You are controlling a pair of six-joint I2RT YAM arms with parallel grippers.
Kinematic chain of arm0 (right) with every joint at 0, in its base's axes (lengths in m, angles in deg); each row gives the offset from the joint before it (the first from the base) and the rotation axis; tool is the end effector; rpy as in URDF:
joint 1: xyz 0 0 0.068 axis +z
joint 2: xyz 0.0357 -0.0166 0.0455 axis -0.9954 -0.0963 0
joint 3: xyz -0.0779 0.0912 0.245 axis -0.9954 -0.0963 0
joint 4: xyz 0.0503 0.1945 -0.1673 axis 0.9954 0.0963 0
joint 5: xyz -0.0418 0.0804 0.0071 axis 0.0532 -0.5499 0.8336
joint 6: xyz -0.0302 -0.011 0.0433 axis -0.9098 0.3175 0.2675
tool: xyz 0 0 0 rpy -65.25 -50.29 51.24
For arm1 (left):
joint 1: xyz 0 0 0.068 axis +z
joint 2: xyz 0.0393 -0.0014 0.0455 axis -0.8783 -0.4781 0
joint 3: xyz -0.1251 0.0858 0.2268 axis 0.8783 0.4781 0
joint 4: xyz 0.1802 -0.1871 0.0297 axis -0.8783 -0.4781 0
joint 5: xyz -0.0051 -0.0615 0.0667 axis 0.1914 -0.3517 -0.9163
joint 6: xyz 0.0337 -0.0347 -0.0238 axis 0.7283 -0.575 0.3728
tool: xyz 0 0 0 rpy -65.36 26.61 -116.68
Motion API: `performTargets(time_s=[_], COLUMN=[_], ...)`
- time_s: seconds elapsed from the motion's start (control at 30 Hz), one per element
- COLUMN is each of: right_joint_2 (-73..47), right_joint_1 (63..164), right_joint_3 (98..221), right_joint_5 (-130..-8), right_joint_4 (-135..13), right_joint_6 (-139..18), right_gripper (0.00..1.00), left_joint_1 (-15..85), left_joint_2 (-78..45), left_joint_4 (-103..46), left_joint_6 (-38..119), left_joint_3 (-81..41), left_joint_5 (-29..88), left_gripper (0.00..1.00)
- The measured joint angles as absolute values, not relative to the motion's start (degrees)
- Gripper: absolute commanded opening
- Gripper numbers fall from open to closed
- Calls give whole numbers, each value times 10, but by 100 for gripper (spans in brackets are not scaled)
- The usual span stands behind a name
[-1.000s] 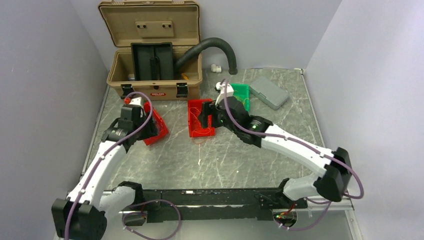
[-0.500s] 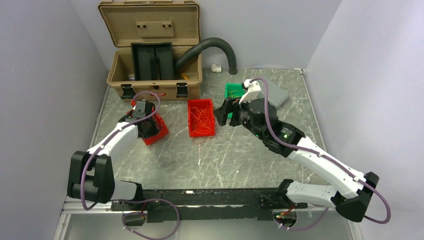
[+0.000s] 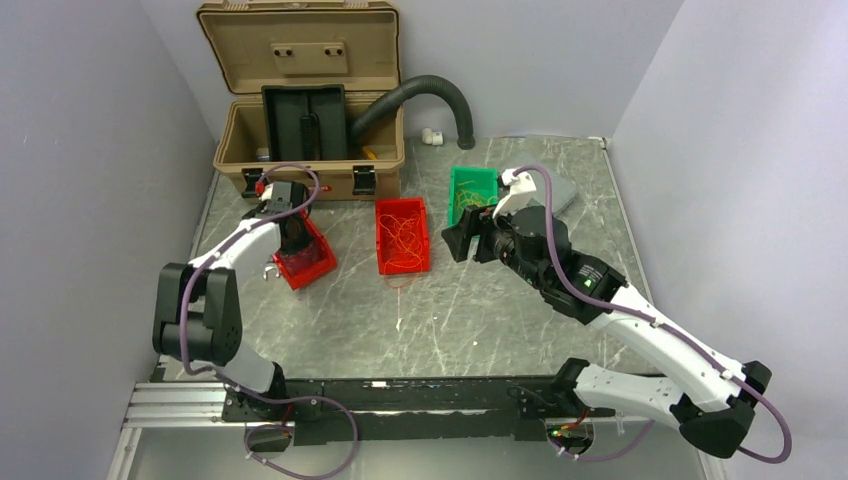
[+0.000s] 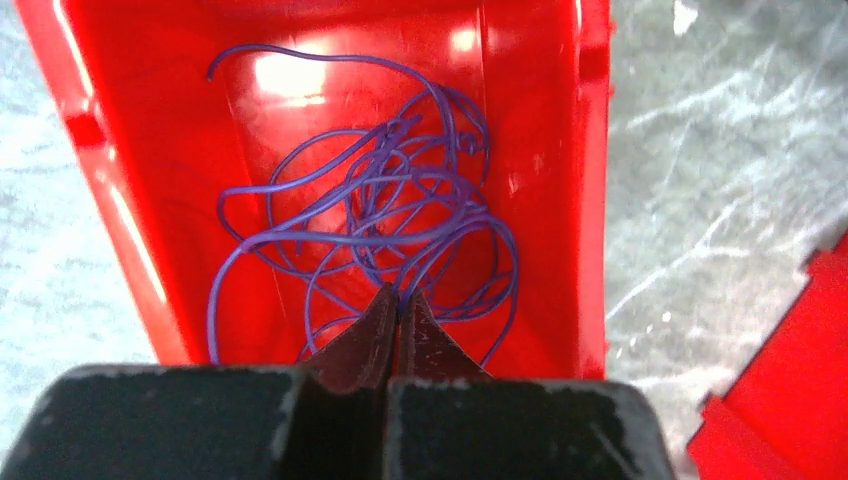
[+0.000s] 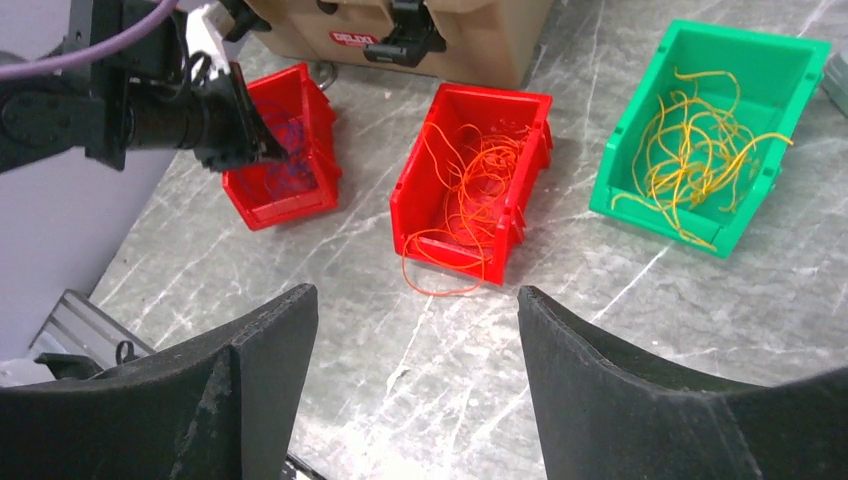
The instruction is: Untangle the cables
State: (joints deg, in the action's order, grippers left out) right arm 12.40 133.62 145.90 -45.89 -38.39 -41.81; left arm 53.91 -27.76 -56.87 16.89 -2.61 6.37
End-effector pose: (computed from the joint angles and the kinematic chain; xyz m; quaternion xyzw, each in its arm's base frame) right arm 0.1458 0.1545 0.3859 -0.0874 0.7951 0.2731 0.5344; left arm 0.3008 -0.0305 0.2053 -0.2626 0.9178 0.0189 0.2971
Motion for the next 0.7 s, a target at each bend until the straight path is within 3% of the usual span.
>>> performTargets(time_s=[0.2, 0.27, 0.33, 0.47, 0.6, 0.7], right_joint_2=[138, 147, 154, 157, 165, 181], right_joint_1=[1335, 1332, 1326, 1281, 1225, 1183], right_joint_3=[1430, 1410, 1386, 1319, 1271, 1263], right_joint_5=[-460, -460, -459, -471, -502, -528], right_joint_4=[-378, -379, -383, -380, -373, -366], right_joint_6=[-407, -400, -392, -370, -360, -360], right_gripper=[74, 74, 76, 78, 79, 80], left_joint_1=[550, 553, 554, 554, 554, 554], left_joint_2=[-369, -393, -400, -383, -292, -200], left_joint_4=[-546, -539, -539, -540, -551, -553], left_joint_6=[167, 165, 166, 179, 203, 215], left_joint_3=[-73, -74, -77, -80, -60, -48], left_joint_5=[58, 66, 70, 92, 110, 136], left_gripper=[4, 17, 43, 76, 98, 99])
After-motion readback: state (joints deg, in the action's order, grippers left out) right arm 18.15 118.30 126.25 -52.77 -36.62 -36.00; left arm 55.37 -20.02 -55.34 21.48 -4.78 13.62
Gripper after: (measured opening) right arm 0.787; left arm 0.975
